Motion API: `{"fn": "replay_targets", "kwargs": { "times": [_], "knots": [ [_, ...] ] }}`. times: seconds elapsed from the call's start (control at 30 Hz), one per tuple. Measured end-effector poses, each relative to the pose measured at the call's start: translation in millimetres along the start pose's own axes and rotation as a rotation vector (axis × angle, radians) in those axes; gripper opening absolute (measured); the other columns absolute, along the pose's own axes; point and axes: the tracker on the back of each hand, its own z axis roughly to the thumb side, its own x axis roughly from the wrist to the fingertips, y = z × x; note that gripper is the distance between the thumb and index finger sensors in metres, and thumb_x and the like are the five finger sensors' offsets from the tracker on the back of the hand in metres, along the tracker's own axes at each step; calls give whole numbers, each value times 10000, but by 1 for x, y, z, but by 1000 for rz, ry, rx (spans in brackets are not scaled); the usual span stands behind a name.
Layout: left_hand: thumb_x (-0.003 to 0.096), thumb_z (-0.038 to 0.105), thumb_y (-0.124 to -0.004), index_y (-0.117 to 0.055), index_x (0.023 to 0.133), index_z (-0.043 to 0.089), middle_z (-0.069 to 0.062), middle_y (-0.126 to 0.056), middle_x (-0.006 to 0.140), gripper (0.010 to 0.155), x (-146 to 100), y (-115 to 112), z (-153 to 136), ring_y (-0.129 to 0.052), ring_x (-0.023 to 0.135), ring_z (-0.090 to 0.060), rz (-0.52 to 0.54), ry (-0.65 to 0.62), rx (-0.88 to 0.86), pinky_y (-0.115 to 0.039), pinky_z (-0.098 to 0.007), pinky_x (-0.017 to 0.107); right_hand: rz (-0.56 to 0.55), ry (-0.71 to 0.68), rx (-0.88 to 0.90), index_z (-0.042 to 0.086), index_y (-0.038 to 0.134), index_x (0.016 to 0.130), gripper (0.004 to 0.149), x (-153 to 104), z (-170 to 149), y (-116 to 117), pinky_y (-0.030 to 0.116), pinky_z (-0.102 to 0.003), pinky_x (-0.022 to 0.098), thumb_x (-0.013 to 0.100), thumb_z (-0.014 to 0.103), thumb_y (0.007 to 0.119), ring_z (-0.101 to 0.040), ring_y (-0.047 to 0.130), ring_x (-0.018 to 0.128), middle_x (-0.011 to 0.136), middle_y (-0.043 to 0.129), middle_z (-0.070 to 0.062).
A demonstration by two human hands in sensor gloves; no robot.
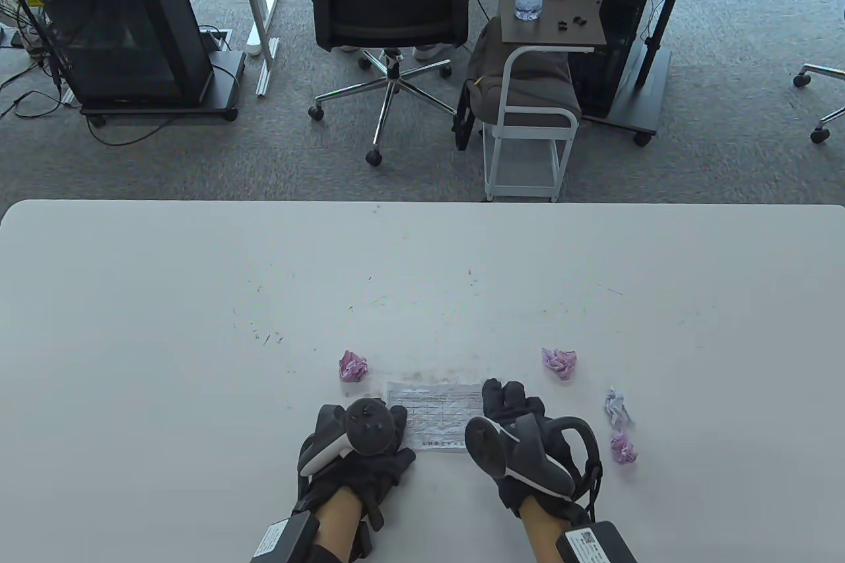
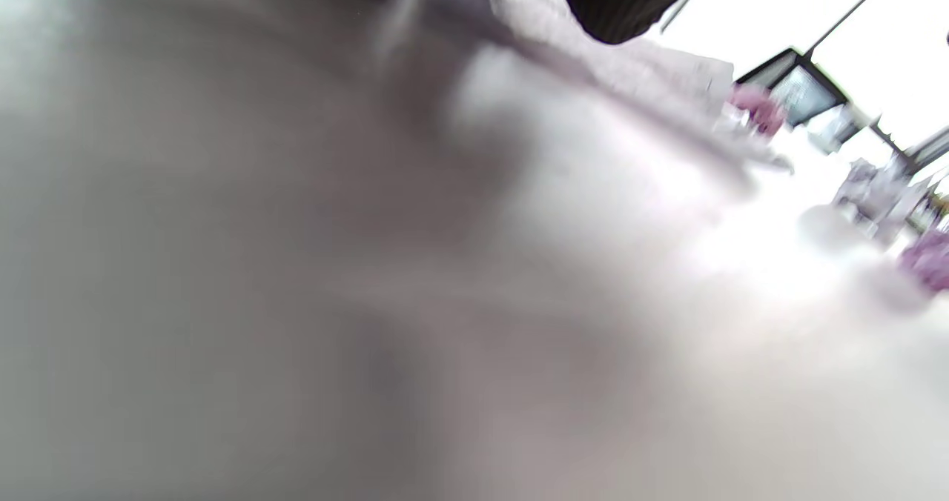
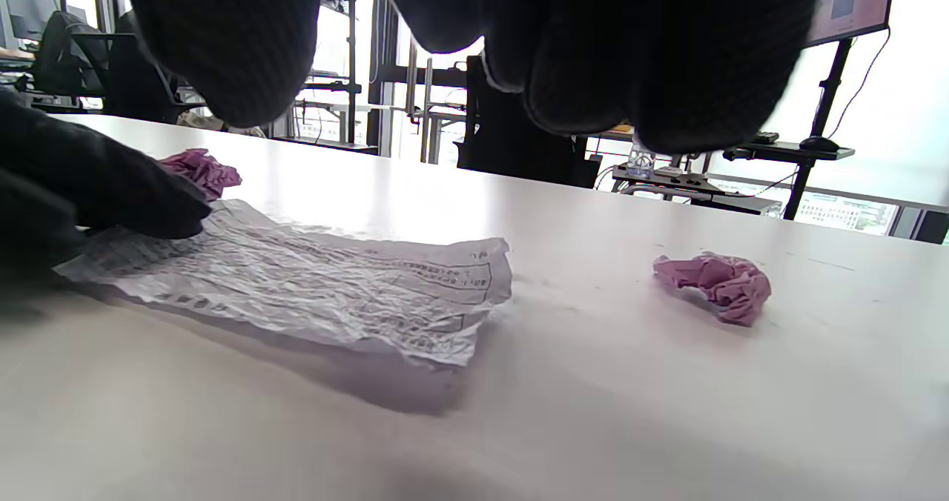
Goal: Flatten crumpled invoices and stack
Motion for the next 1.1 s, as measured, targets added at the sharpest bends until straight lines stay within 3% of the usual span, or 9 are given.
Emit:
{"fn": "replay_targets", "kwargs": {
  "times": [0.13, 0.23, 0.4, 0.57, 0.63, 0.77, 0.87, 1.0, 1.1],
  "knots": [
    [614, 354, -677, -353, 1140, 78, -225, -108, 1087, 676, -13, 17, -13, -227, 990, -575, 126, -48, -104, -394, -623, 675, 30, -3, 30, 128, 400, 1069, 817, -34, 4, -17, 781, -573, 502, 486, 568, 766, -500, 690, 836, 1063, 478, -325],
    [611, 365, -690, -206, 1121, 106, -206, -13, 1058, 749, -24, 24, -25, -270, 996, -567, 255, -3, -123, -437, -640, 677, 60, -8, 54, 126, 329, 1080, 859, -53, 5, -18, 718, -630, 536, 489, 580, 756, -559, 595, 874, 1087, 365, -352],
    [606, 340, -705, -160, 1104, 136, -206, -2, 1047, 766, -24, 34, -41, -278, 976, -589, 259, 170, -34, -435, -631, 670, 58, -12, 21, 133, 335, 1080, 855, -63, 1, -10, 693, -655, 547, 489, 591, 749, -574, 556, 889, 1089, 350, -353],
    [611, 282, -674, -93, 1058, 262, -169, 38, 1037, 733, -1, 51, -36, -288, 984, -583, 223, 195, 101, -438, -644, 671, 121, -36, 69, 128, 337, 1074, 843, -62, 1, 5, 684, -651, 553, 493, 577, 752, -565, 545, 890, 1083, 337, -350],
    [610, 257, -649, -77, 1033, 302, -150, 58, 1026, 713, 11, 55, -35, -307, 990, -568, 213, 198, 160, -449, -643, 670, 98, -61, 69, 125, 353, 1072, 838, -63, 2, 5, 709, -647, 538, 493, 572, 759, -566, 560, 883, 1079, 349, -354],
    [603, 239, -651, -128, 1040, 317, -124, 43, 1036, 686, 30, 57, -36, -335, 989, -564, 203, 218, 187, -467, -642, 664, 127, -119, 80, 125, 341, 1075, 843, -63, 9, 7, 700, -654, 542, 496, 573, 758, -570, 548, 887, 1081, 340, -355],
    [595, 232, -668, -249, 1079, 276, -111, -4, 1055, 642, 37, 56, -33, -436, 950, -504, 191, 217, 253, -520, -580, 638, 99, -134, 80, 123, 347, 1073, 839, -60, 10, 5, 694, -658, 543, 496, 573, 758, -567, 548, 888, 1080, 346, -353],
    [584, 212, -698, -493, 1092, 172, -153, -307, 1104, 549, 34, 53, -32, -518, 909, -401, 172, 240, 317, -575, -506, 600, 107, -131, 104, 121, 352, 1072, 833, -59, 6, 7, 685, -656, 550, 501, 571, 758, -567, 548, 886, 1078, 361, -351],
    [582, 193, -707, -550, 1072, 143, -196, -375, 1077, 517, 25, 51, -31, -561, 866, -383, 128, 241, 268, -585, -492, 575, 91, -126, 115, 121, 356, 1071, 833, -58, 3, 5, 682, -658, 552, 500, 569, 762, -563, 554, 887, 1077, 379, -346]
  ]
}}
